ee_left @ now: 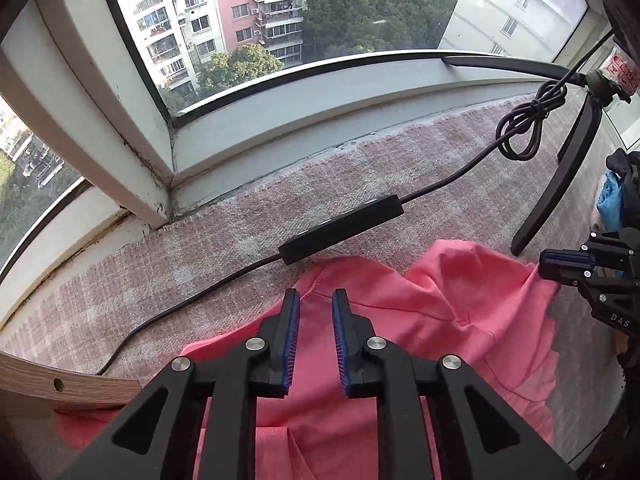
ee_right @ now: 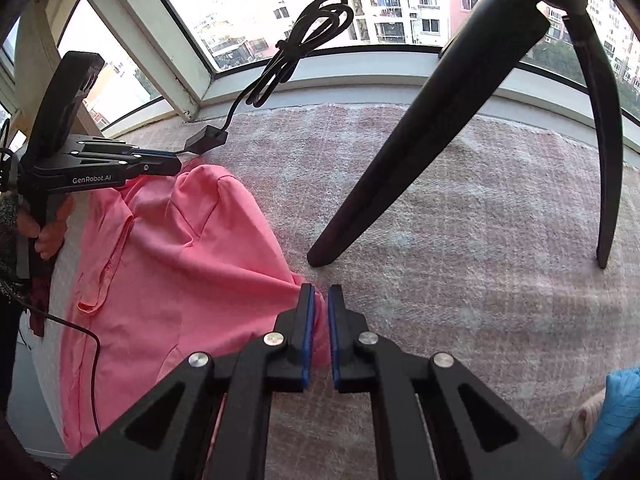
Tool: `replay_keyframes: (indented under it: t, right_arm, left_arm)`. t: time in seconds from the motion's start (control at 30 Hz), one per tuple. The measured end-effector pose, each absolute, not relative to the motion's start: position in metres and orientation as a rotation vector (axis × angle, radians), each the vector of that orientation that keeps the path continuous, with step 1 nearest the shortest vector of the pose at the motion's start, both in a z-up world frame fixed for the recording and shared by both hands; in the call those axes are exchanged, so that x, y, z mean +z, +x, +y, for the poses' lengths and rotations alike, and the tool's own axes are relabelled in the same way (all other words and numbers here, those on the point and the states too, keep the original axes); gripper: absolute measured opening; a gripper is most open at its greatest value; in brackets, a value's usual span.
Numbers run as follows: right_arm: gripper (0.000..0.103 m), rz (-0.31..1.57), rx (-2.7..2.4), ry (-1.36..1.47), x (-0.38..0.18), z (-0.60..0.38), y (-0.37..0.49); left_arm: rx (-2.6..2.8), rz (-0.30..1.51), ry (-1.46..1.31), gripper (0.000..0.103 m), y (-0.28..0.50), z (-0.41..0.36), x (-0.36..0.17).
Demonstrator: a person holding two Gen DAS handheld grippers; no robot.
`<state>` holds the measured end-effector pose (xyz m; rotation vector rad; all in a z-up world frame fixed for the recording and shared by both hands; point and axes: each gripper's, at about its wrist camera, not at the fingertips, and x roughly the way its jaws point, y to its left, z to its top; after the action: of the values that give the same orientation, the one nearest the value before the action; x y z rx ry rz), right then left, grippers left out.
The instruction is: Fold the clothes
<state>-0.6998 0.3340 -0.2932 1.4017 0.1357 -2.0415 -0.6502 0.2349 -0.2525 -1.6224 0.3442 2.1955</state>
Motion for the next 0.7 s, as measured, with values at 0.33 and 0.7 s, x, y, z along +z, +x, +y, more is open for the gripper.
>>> replay_keyframes:
  t: [0.33, 0.7]
  right_arm:
    - [0.027, 0.274, -2.013, 1.371, -0.298, 0.316, -0.693]
    - [0.008, 0.062, -2.096, 1.318, -0.278, 0.339, -0.708]
  left_arm:
    - [2.139, 0.447, -1.616, 0.003, -0.655, 0.254, -0.262]
    - [2.33, 0.288, -1.59, 0.003, -0.663, 0.215, -0.242]
